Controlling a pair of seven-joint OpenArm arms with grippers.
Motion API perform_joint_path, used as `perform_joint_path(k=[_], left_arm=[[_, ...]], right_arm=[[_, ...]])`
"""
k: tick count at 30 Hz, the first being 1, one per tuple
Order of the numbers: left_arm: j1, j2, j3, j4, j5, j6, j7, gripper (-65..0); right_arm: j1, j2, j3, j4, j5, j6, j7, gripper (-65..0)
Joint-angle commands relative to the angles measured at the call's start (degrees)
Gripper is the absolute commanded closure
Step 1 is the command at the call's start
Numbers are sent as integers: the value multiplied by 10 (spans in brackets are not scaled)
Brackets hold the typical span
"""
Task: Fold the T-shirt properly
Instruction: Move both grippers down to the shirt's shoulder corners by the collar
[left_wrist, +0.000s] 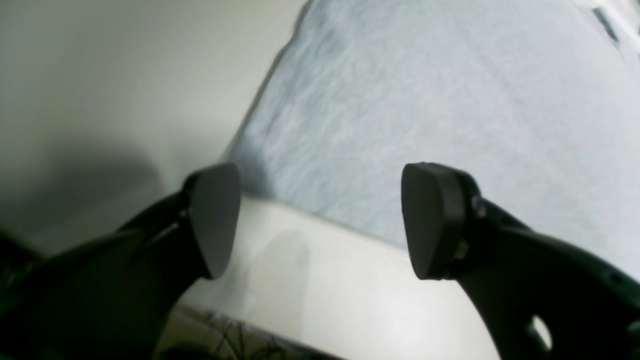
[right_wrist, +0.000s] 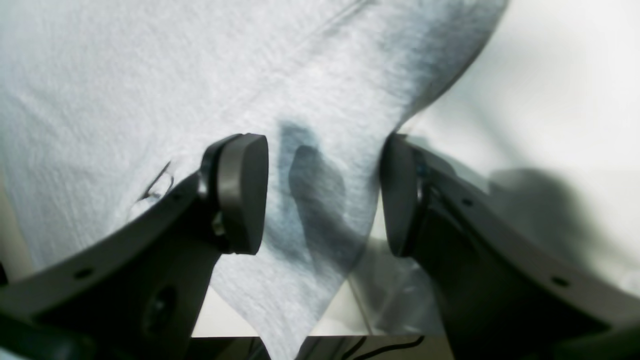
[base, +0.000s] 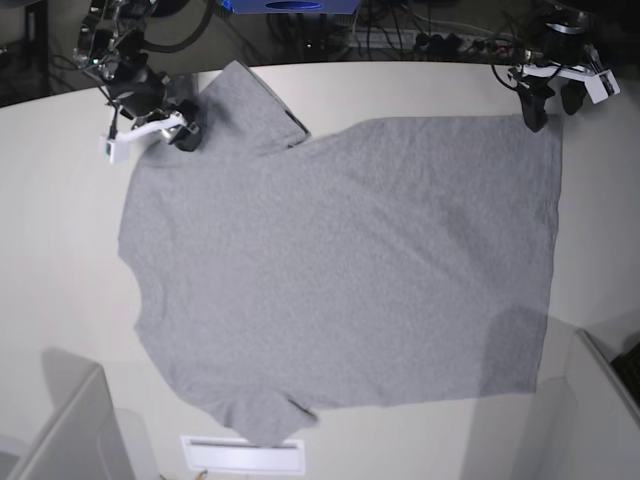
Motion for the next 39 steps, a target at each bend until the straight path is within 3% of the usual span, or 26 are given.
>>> perform_joint_path(k=[1, 5, 7, 8, 11, 12, 18, 23, 31, 37, 39], left_arm=[[6, -6, -13, -1, -14, -3, -12, -472], [6, -6, -32, -34, -56, -72, -12, -472], [6, -6, -36, -46, -65, -77, -12, -472], [5, -6, -36, -52, -64, -77, -12, -472], [-6, -6, -35, -68, -66, -78, -12, -472], [-8, -6, -35, -75, -67, -78, -12, -472], [-33, -6, -34, -109, -68, -78, -3, -472], [-89, -1, -61, -133, -68, -78, 101, -472], [-147, 23, -111, -141, -65, -79, 212, -471], [-164, 26, -105, -141, -66, -79, 218, -469], [-166, 26, -105, -141, -67, -79, 218, -429]], right_arm=[[-7, 0, 1, 0, -8, -3, -18, -327], [-17, 0, -4, 0, -8, -3, -19, -324], [-19, 0, -4, -8, -6, -3, -18, -305], [-18, 0, -4, -15, -5, -3, -18, -267], [-14, 0, -4, -36, -3, -2, -18, -39], [-11, 0, -4, -39, -3, -2, -21, 0], [-8, 1, -4, -45, -3, -2, -22, 0], [-9, 1, -4, -45, -3, -2, -22, 0], [-9, 1, -4, -44, -3, -2, -22, 0], [-8, 1, -2, -43, -3, -2, -22, 0], [-8, 1, -1, -43, -3, -2, -22, 0]])
